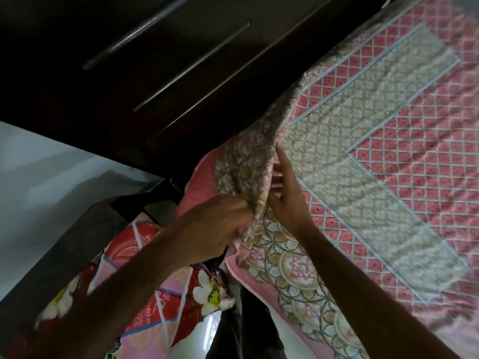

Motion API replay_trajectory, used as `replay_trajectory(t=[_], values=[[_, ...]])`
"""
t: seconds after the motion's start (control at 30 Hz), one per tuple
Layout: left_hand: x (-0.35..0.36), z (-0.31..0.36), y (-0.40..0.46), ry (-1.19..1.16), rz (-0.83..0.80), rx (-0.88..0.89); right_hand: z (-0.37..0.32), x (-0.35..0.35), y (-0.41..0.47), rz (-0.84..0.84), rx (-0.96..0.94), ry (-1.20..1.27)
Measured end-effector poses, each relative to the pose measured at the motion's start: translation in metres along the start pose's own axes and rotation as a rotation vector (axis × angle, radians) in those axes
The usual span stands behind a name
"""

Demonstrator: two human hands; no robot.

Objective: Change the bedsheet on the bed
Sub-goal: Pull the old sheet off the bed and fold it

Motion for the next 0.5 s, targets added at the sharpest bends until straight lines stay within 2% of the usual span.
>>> replay_trajectory(t=[0.1,0.17,0.23,0.33,0.43,0.5], values=[[0.060,-0.027,0.007,0.120,-0.175,-0.074,0.023,-0.016,-0.005,-0.032,0.158,0.092],[0.086,-0.042,0.007,0.138,-0.199,-0.140,0.040,-0.020,-0.005,-0.030,0.384,0.249],[0.098,-0.047,0.009,0.177,-0.184,-0.204,0.054,-0.022,0.005,-0.015,0.585,0.307],[0.097,-0.037,0.020,0.211,-0.065,-0.147,0.058,-0.030,0.041,-0.032,0.617,0.047],[0.095,-0.042,0.032,0.256,-0.082,-0.116,0.060,-0.034,0.072,-0.151,0.622,-0.137],[0.079,-0.046,0.044,0.163,0.022,-0.180,0.055,-0.038,0.078,-0.198,0.547,-0.239]])
Point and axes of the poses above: each hand's wrist, its own y-axis towards the middle knuckle, its own x-axis out of the palm, z = x × y, the point moved 7 cm from there along y, towards the middle knuckle, and after that the axes turned 9 degrees about -y, right-handed, at the moved point
